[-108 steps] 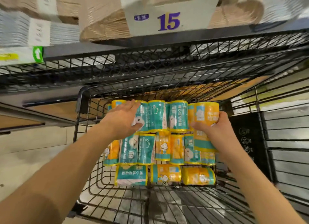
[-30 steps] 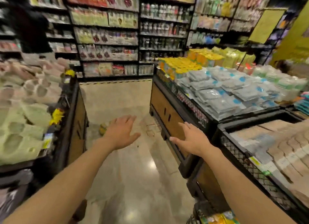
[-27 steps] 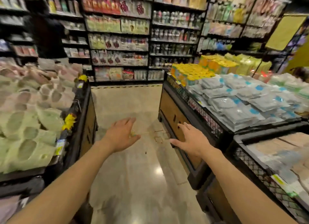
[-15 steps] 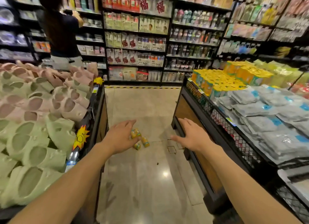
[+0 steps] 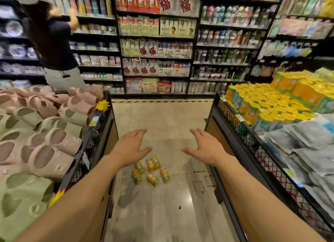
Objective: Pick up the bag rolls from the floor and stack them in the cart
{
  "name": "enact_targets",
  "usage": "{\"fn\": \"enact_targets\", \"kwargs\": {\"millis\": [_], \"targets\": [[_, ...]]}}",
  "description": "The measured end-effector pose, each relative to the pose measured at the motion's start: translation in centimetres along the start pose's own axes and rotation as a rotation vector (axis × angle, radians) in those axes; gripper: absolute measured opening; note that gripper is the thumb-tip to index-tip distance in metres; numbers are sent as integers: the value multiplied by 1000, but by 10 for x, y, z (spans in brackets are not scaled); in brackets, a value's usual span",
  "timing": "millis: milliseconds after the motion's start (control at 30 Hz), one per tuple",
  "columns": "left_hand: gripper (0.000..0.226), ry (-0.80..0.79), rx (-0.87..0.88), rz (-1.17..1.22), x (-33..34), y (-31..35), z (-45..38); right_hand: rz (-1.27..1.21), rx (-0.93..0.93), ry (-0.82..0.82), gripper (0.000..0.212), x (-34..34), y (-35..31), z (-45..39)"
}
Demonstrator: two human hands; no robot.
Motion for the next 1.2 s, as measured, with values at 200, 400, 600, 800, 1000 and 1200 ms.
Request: {"fn": "enact_targets", "kwargs": {"millis": [200, 400, 600, 800, 1000, 1200], "targets": [[80, -23, -67, 52, 16, -30, -100, -13, -36, -13, 94, -15, 20, -116], [80, -37, -79, 36, 37, -74, -213, -17, -17, -67, 96, -7, 42, -245], [78, -37, -79, 59, 67, -130, -351, -111, 86, -48, 92, 15, 80, -365], [78, -105, -137, 92, 146, -177, -442, -192, 125, -94, 93, 85, 123, -466], [82, -183, -148, 115, 310, -212, -472, -225, 160, -195, 92, 234, 190, -551], [76, -217, -174, 73, 499, -257, -479, -204, 122, -238, 94, 426, 236, -590]]}}
Point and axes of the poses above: each hand's wrist, its own z-axis away from the middle knuckle, its own x-axis out of the palm, y = z × x, the point moved 9 cm from there along -z, towards the middle knuckle, and after that the axes turned 3 degrees about -z, right-handed, at the moved point
